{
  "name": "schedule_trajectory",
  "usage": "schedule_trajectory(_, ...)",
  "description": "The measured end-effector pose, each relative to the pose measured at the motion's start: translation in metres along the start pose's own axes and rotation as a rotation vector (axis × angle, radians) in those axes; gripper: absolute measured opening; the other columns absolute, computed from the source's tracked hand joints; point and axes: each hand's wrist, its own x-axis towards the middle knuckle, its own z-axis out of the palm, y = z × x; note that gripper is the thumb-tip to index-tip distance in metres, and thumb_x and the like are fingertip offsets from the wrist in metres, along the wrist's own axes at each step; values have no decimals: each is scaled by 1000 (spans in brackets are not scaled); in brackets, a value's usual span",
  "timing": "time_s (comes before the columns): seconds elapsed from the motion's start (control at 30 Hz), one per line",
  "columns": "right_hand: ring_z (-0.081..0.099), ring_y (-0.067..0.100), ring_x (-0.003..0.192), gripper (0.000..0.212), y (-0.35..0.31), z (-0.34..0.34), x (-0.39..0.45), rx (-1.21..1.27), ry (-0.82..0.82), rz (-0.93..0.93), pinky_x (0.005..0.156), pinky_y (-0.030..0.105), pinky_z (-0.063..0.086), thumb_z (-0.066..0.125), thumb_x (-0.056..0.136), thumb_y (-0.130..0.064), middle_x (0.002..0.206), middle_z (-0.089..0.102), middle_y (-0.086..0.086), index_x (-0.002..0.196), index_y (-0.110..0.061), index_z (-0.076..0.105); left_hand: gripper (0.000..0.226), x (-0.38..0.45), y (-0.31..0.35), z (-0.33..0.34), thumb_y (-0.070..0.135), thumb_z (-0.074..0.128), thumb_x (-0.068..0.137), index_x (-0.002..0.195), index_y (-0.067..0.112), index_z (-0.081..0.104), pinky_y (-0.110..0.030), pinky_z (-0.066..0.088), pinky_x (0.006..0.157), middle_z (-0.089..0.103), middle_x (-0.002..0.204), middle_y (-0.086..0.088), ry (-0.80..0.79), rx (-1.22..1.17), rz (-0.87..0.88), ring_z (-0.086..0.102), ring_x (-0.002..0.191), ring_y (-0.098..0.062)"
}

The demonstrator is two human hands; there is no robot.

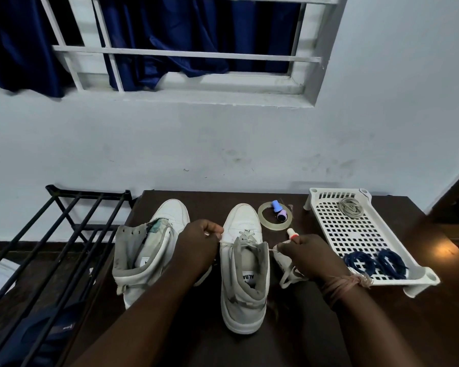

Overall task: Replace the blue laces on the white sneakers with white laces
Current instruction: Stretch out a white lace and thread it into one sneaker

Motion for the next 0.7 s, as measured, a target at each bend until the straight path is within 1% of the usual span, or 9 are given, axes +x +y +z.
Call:
schedule_trajectory(0.1,47,21,53,38,-3,5,-2,-59,39,-35,58,35,45,72,85,-22,51,47,9,61,4,58,18,-4,3,1,8,64,91,85,23,71,-13,42,51,69,77,5,47,12,7,62,65,-10)
schedule_trajectory(0.2,51,16,50,42,-8,8,-6,-60,21,-61,57,34,47,73,84,-28,46,51,0,52,-8,53,14,-9,-1,3,16,65,88,82,27,70,-21,48,68,71,83,11,26,95,58,67,82,-8)
schedule_trajectory(0.27,51,13,49,50,-16,7,-12,-36,2,-73,58,31,45,75,83,-43,45,50,-5,51,-17,47,11,-12,-2,2,32,62,86,80,29,71,-28,52,77,71,82,13,12,171,104,67,84,-6)
schedule_trajectory(0.33,55,14,50,53,-24,6,-17,-12,13,-92,62,32,48,72,82,-55,48,55,-3,53,-17,49,26,-11,-1,1,51,55,81,79,32,73,-34,53,83,70,82,14,90,294,210,65,85,-3)
schedule_trajectory(0.43,67,19,70,37,-33,5,-22,-1,112,-104,75,37,52,68,88,-46,68,68,3,75,-11,62,30,-15,9,4,57,57,82,76,31,71,-34,52,80,67,78,13,166,309,314,62,81,-2)
schedule_trajectory(0.5,67,19,89,16,-36,5,-24,39,150,-122,86,37,52,62,90,-26,87,68,-1,101,-15,62,27,-24,19,5,56,67,83,77,30,68,-29,51,71,66,71,12,64,223,220,61,72,0)
schedule_trajectory(0.57,64,15,104,28,-35,9,-21,132,181,-171,97,39,50,57,89,-15,106,68,-4,116,-16,61,28,-29,20,5,55,75,80,80,27,70,-24,48,65,67,66,15,-54,187,97,62,64,3)
schedule_trajectory(0.63,65,14,107,27,-35,13,-17,263,211,-237,100,41,51,55,84,-17,110,70,-5,108,-21,66,27,-28,16,6,49,77,81,80,22,74,-23,49,64,71,67,12,-149,128,29,65,63,-1)
schedule_trajectory(0.7,70,15,98,20,-37,17,-18,351,220,-312,93,43,56,53,86,-14,99,74,-2,96,-22,69,23,-27,14,4,34,77,86,82,11,77,-28,54,67,76,74,-2,-214,-87,-72,68,66,-12)
